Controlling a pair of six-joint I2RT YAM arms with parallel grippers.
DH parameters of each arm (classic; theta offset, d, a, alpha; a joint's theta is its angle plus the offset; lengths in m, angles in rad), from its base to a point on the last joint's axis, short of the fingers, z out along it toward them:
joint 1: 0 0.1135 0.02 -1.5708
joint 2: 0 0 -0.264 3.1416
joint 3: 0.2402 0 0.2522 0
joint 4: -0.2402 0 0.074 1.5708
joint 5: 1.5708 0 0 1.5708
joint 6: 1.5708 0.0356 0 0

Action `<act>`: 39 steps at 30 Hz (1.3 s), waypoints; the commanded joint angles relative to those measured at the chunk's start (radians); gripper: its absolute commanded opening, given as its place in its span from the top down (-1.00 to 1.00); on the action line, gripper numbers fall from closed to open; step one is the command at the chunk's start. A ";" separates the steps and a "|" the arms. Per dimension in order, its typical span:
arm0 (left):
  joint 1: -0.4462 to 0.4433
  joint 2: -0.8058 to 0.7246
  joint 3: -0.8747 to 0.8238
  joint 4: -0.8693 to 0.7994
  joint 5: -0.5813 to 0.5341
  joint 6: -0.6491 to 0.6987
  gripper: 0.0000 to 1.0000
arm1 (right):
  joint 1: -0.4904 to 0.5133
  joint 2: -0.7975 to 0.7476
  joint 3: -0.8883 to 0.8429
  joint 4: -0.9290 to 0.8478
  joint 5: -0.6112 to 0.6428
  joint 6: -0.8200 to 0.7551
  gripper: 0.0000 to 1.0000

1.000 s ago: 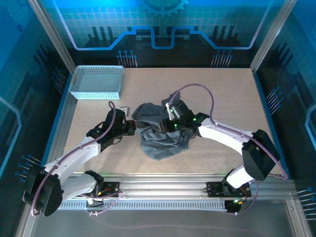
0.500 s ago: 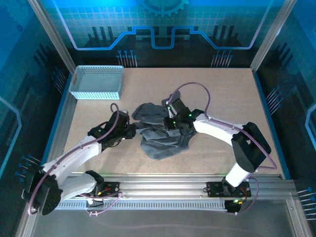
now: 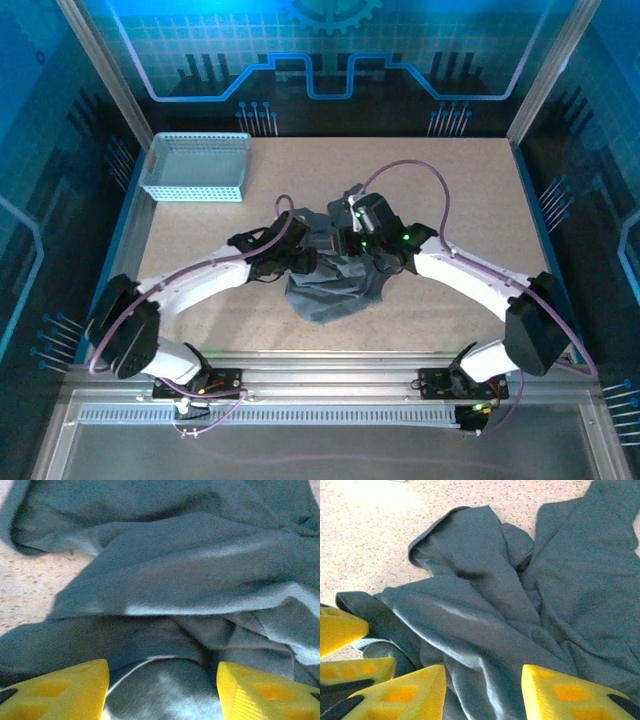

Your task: Fold the inside-out t-shirt

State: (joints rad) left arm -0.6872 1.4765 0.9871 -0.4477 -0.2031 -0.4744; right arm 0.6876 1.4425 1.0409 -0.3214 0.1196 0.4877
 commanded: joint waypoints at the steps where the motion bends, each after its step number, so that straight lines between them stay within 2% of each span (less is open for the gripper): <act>1: -0.021 0.057 0.055 0.010 0.036 -0.029 -0.22 | -0.024 -0.007 -0.048 -0.013 0.018 0.014 0.01; 3: -0.022 0.100 0.066 0.015 0.038 -0.036 -0.20 | -0.029 0.008 -0.071 0.006 0.005 0.021 -0.02; 6: -0.023 0.157 0.080 0.012 0.031 -0.043 -0.07 | -0.030 0.041 -0.088 0.033 -0.017 0.032 -0.02; 9: -0.022 0.169 0.072 0.013 0.020 -0.044 0.31 | -0.028 0.069 -0.093 0.050 -0.032 0.041 -0.02; 11: -0.023 0.163 0.062 0.015 0.005 -0.046 0.48 | -0.026 0.080 -0.095 0.060 -0.035 0.043 -0.02; 13: -0.022 0.151 0.050 0.023 0.002 -0.046 0.77 | -0.025 0.091 -0.090 0.062 -0.038 0.041 -0.01; 16: -0.022 0.113 0.017 0.053 0.012 -0.050 1.00 | -0.025 0.110 -0.077 0.058 -0.039 0.037 0.00; 20: -0.032 -0.007 -0.067 0.121 0.022 -0.053 1.00 | -0.030 0.144 -0.049 0.037 -0.036 0.033 0.01; 23: -0.041 -0.142 -0.147 0.175 0.018 -0.049 1.00 | -0.047 0.178 -0.025 0.016 -0.036 0.032 0.09; 25: -0.042 -0.241 -0.201 0.199 0.018 -0.048 1.00 | -0.059 0.192 -0.011 0.017 -0.047 0.031 0.29; 28: -0.042 -0.353 -0.263 0.216 0.020 -0.042 1.00 | -0.070 0.182 0.005 0.009 -0.048 0.025 0.69; 32: -0.040 -0.462 -0.332 0.246 0.051 -0.029 1.00 | -0.076 0.110 0.015 -0.007 -0.039 0.001 0.97; 39: -0.040 -0.568 -0.481 0.305 0.048 -0.085 1.00 | -0.116 -0.039 -0.033 -0.050 -0.026 0.019 1.00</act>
State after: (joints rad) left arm -0.7231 0.9287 0.5640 -0.1783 -0.1596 -0.5270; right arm 0.6067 1.4559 1.0248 -0.3393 0.0700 0.4976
